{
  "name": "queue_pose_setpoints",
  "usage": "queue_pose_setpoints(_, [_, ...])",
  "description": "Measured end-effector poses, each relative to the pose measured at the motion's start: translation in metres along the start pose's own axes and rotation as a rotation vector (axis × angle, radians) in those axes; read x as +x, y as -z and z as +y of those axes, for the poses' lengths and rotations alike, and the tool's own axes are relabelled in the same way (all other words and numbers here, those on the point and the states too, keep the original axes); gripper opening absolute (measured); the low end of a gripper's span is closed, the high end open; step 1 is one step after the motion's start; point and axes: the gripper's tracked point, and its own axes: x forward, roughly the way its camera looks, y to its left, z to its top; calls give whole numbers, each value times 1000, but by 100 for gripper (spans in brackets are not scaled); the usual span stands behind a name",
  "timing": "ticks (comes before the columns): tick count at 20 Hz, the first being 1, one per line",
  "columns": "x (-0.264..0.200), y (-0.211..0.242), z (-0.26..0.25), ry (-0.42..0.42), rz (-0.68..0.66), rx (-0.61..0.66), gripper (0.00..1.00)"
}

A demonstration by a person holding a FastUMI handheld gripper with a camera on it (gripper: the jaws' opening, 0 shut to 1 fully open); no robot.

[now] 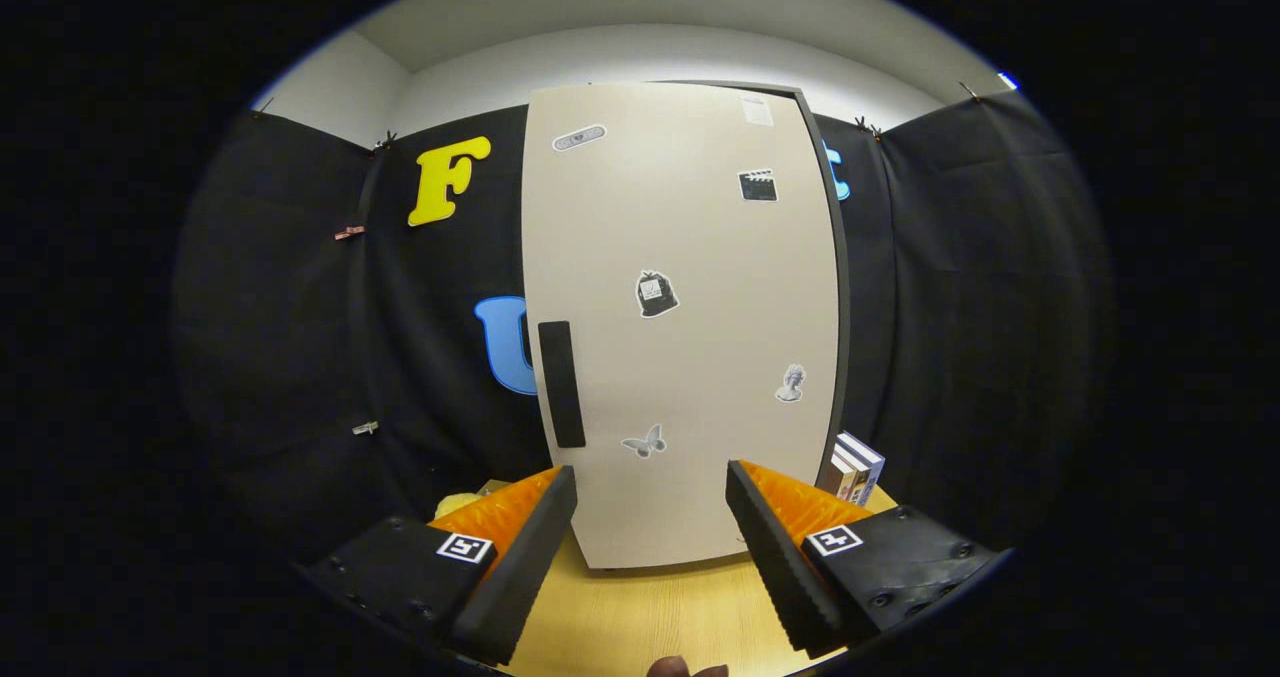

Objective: Open the shoe cabinet door, grab the shoes and put them into the shoe cabinet, then close the shoe cabinet door.

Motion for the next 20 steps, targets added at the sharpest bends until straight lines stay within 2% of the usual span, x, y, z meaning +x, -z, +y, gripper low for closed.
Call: queue_pose_setpoints(20, [-2,-5,6,-9,-4,-5,98])
